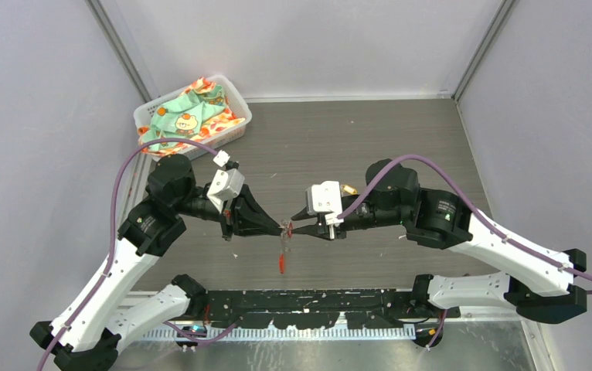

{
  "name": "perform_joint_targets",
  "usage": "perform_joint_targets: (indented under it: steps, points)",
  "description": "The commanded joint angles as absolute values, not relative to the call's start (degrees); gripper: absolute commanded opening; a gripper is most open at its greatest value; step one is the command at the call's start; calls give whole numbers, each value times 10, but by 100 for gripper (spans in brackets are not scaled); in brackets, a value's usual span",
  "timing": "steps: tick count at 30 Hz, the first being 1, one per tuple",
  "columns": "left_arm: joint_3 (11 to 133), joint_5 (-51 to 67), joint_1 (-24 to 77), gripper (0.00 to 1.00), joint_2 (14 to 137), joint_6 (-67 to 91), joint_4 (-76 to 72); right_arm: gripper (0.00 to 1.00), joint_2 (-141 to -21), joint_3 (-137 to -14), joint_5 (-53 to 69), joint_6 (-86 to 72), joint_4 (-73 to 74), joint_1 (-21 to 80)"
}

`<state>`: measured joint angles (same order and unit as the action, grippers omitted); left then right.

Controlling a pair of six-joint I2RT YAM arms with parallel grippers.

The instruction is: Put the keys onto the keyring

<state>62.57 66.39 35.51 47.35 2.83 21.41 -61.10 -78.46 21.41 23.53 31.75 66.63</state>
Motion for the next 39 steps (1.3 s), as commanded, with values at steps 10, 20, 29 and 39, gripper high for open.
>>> perform_joint_targets:
  steps: [10, 20, 29, 39]
  points:
    - [648, 654, 354, 0, 463, 31, 207, 10, -619, -816, 239, 244, 316, 666]
    - [646, 649, 354, 0, 465, 48, 185, 1, -624, -819, 261, 237, 347, 666]
    - [644, 648, 354, 0, 468, 72, 163, 1, -635, -816, 282, 243, 369, 668]
    - [641, 649, 354, 0, 466, 71, 169, 59, -574, -780, 159, 236, 301, 670]
